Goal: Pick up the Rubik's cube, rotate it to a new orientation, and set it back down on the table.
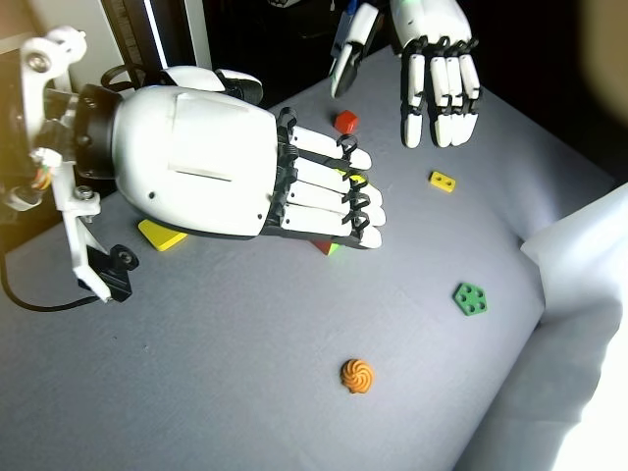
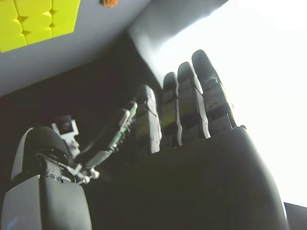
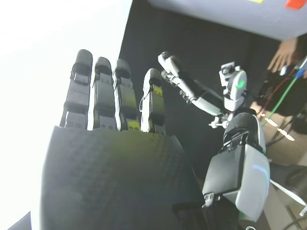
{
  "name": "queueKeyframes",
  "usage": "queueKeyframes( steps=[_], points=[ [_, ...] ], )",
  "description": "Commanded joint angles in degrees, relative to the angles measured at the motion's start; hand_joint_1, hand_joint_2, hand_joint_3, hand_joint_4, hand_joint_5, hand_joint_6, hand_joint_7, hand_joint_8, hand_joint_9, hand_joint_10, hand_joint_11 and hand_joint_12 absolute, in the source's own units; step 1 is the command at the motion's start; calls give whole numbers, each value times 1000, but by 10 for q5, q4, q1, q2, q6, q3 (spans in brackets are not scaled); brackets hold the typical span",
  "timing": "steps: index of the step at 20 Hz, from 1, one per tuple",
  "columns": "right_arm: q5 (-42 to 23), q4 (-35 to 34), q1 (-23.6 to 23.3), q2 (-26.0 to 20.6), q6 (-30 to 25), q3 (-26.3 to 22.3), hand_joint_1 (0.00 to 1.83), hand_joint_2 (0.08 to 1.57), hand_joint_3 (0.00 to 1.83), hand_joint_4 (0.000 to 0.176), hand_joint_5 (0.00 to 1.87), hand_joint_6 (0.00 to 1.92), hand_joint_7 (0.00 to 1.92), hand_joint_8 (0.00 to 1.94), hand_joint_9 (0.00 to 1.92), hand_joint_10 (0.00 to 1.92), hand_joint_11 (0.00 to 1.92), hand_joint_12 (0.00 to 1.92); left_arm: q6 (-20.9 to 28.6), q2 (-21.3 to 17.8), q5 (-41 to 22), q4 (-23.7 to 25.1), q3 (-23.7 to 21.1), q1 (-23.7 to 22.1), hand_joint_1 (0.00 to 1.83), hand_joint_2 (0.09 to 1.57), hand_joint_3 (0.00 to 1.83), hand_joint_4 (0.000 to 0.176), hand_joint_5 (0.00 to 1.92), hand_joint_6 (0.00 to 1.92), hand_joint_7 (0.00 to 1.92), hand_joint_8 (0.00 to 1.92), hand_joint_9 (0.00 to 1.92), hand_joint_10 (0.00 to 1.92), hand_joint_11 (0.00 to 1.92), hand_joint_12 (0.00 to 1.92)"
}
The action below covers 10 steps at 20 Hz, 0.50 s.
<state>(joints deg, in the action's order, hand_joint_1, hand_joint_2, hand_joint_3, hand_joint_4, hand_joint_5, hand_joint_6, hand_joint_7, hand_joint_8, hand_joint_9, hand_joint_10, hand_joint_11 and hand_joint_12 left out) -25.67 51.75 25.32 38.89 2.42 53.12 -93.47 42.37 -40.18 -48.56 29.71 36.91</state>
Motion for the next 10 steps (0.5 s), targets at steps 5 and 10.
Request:
queueKeyframes(
  steps=[5, 10],
  points=[
    [-41, -20, -3, 2, 8, 0, 26, 854, 0, 176, 114, 6, 85, 2, 80, 4, 0, 354, -3, 27, -59, -26, 12, 10, 1144, 940, 0, 176, 276, 6, 9, 2, 18, 2, 0, 272],
    [-41, -20, -3, 2, 15, 0, 63, 834, 0, 176, 134, 5, 115, 4, 98, 4, 0, 341, -2, 52, -60, -95, 11, -4, 1284, 963, 6, 91, 154, 13, 162, 30, 186, 44, 0, 795]
  ],
)
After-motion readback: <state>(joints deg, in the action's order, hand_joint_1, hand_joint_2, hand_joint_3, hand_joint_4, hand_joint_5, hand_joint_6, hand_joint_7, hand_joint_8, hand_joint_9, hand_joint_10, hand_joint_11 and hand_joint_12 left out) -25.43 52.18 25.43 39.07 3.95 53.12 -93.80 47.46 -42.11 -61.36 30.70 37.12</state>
